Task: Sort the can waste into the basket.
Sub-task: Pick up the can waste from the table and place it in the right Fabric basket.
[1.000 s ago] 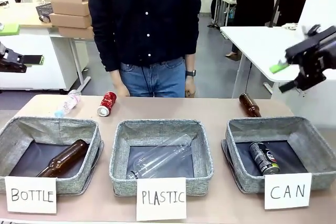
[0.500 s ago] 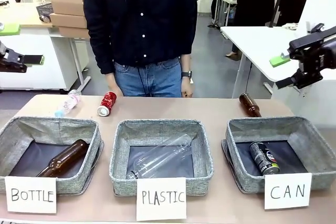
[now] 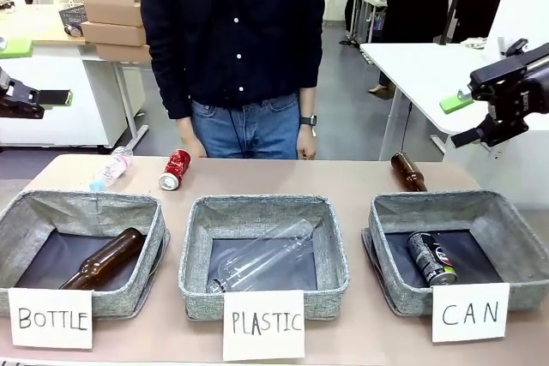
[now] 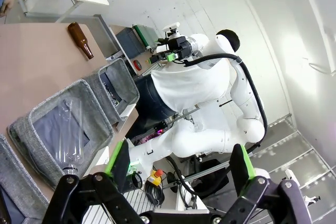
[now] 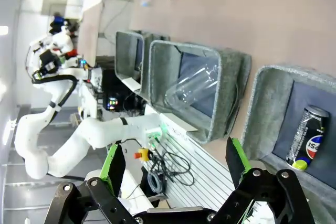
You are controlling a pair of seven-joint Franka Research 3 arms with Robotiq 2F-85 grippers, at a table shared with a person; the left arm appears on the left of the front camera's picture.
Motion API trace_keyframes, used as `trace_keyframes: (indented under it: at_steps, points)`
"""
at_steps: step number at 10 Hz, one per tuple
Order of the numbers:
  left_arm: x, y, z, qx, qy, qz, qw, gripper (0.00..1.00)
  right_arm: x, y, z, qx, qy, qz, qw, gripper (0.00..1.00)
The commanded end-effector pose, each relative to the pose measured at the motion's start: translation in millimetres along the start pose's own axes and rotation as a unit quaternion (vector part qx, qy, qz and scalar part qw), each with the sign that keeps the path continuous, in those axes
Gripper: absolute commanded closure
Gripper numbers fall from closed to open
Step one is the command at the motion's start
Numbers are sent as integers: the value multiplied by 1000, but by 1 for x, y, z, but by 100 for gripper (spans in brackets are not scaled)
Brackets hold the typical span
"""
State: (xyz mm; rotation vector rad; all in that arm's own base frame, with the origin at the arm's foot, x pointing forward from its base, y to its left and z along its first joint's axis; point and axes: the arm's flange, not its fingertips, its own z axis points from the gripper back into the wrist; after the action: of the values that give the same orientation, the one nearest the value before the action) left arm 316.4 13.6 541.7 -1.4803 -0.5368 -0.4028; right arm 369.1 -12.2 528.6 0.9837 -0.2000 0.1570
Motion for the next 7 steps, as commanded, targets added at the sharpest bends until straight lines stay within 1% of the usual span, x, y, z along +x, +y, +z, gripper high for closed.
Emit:
trace_keyframes:
  at_steps: [1, 5, 6, 7]
  points:
    - [1, -1, -2, -11, -7, -10, 1000, 0, 1, 4, 4, -6, 4, -5, 1000, 0]
    - [1, -1, -2, -11, -7, -10, 1000, 0, 1, 4, 4, -6, 4, -5, 1000, 0]
    - [0, 0, 0, 0, 0, 0, 1000, 0, 1, 4, 4, -6, 4, -5, 1000, 0]
    - [24, -7, -17, 108, 56, -32, 992, 0, 1, 4, 4, -6, 4, -5, 1000, 0]
